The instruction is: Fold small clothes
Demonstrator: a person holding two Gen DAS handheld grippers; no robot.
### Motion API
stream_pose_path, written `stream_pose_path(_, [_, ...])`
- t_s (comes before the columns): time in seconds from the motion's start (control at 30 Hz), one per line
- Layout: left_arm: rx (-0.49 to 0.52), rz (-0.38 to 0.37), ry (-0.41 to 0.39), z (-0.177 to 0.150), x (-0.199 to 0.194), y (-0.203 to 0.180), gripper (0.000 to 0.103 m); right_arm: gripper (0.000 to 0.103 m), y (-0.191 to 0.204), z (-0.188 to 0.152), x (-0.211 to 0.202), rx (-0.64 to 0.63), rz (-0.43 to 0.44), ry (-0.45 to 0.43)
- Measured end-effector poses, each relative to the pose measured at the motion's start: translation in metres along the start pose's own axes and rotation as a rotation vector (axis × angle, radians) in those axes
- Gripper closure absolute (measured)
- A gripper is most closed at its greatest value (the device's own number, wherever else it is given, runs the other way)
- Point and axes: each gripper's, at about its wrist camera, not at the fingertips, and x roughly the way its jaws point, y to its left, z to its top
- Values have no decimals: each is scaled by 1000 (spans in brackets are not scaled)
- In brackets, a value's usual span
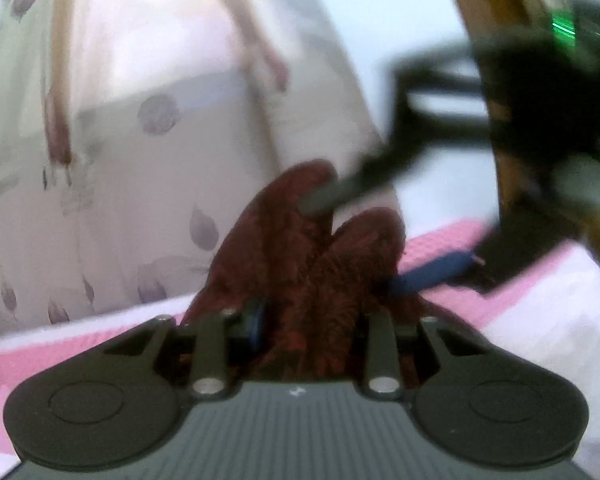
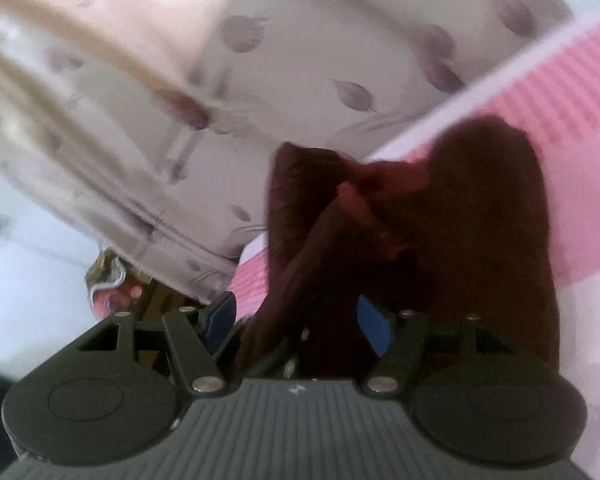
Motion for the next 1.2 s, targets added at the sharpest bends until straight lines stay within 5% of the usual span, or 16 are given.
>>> stream_pose_path(0.1, [127,0,-21,-8,-7,-23,72,35,-7,3,6,60,0,1])
stream_pose_path(0.23, [169,-34,-34,-15,-11,-36,72,35,-10,9,10,85,-49,17])
stream_pose_path(0.27, [167,-50,-43,-15,-12,-38,72,36,-11,10,10,81,-69,19])
stream_pose_path(0.3, [161,-58,-45,-14,-14,-37,72,50,-13,10,13,69,-96,22])
stream_pose_path(0.33, [141,-77,-37,-12,-14,-34,72,68,-15,12,15,47,-120,31])
stream_pose_path(0.37, [101,-121,-32,-9,-16,-28,72,76,-16,13,17,14,-141,34])
stream_pose_path(0.5, [-109,-281,-40,11,-48,4,71,81,-24,23,18,-119,-174,9])
stream_pose_path(0.53, [-162,-293,-41,17,-59,15,64,81,-24,26,19,-135,-162,0])
stream_pose_path(0.6, [-253,-277,-79,25,-83,42,49,81,-24,35,20,-164,-120,-20])
stream_pose_path(0.7, [-307,-103,-162,37,-104,81,22,81,-14,54,19,-251,-43,-59])
stream_pose_path(0.77, [-372,-73,-181,44,-97,107,19,81,-13,67,18,-284,1,-87])
stream_pose_path(0.87, [-400,-60,-91,43,-70,126,19,81,-30,87,12,-299,36,-135])
stream_pose_path(1.0, [-391,-162,31,34,-24,112,19,82,-88,100,7,-210,53,-174])
stream_pose_path(1.2, [-279,-366,106,14,12,49,20,80,-147,91,18,-99,55,-154])
